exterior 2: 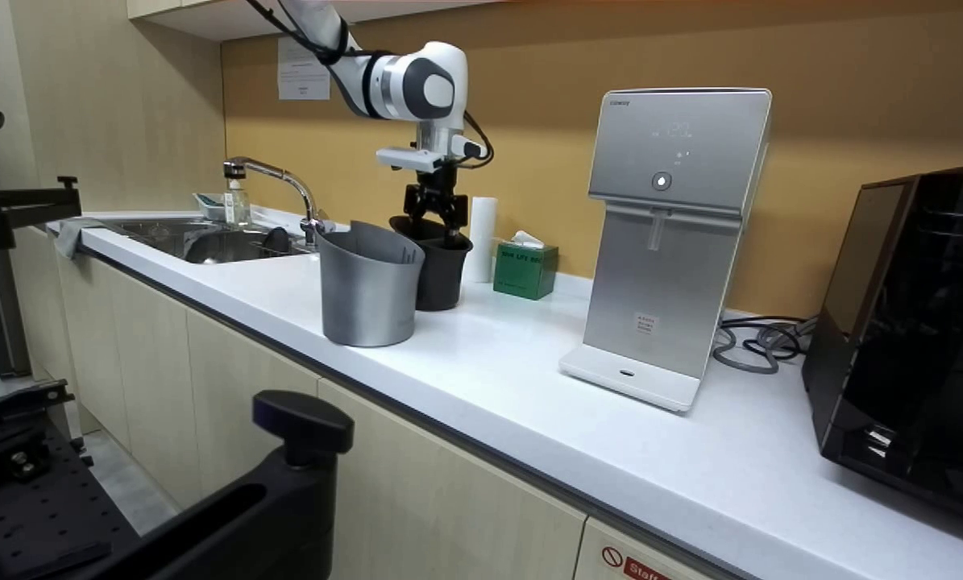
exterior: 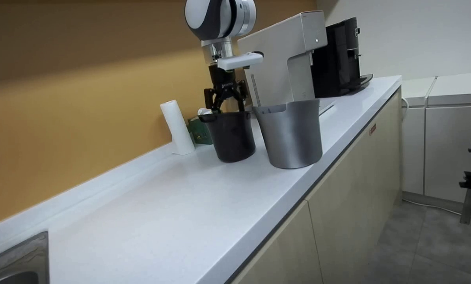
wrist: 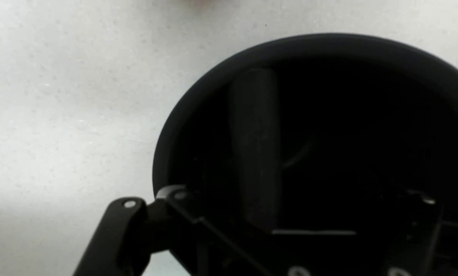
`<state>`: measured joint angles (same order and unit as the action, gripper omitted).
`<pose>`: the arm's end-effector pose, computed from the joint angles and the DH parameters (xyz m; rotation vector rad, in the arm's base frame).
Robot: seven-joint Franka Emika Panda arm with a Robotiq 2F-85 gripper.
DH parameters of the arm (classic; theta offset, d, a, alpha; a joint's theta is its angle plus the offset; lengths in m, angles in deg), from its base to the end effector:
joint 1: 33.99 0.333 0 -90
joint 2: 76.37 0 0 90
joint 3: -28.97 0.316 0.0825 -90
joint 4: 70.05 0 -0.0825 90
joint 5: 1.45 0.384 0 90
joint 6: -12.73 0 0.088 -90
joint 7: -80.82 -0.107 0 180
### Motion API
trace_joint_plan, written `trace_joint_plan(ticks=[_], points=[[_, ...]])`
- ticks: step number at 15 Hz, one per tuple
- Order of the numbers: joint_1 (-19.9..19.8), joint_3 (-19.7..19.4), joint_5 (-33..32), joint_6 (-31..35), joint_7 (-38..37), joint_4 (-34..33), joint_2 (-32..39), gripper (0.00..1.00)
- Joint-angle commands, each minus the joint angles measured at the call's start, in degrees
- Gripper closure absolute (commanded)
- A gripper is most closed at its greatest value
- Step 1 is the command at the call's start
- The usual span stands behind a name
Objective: Place the black can in the silver one
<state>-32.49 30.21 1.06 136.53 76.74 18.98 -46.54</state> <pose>0.7010 0.0331 0.3541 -3.0849 0.0764 -0.1285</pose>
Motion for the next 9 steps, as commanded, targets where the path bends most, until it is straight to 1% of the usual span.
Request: trace_joint_plan(ticks=[1, 5, 6, 7, 9], points=[[-0.45, 0.53, 1.12, -2.25, 1.50, -3.01, 2.05, 0.00], [-0.36, 0.67, 1.53, -1.94, 1.69, -3.21, 3.19, 0.00], [-0.31, 0.68, 1.67, -1.63, 1.66, -3.17, 3.31, 0.25], [-0.34, 0.78, 1.79, -1.36, 1.83, -3.08, 3.38, 0.27], [-0.35, 0.89, 1.96, -1.11, 1.84, -3.07, 3.44, 0.40]])
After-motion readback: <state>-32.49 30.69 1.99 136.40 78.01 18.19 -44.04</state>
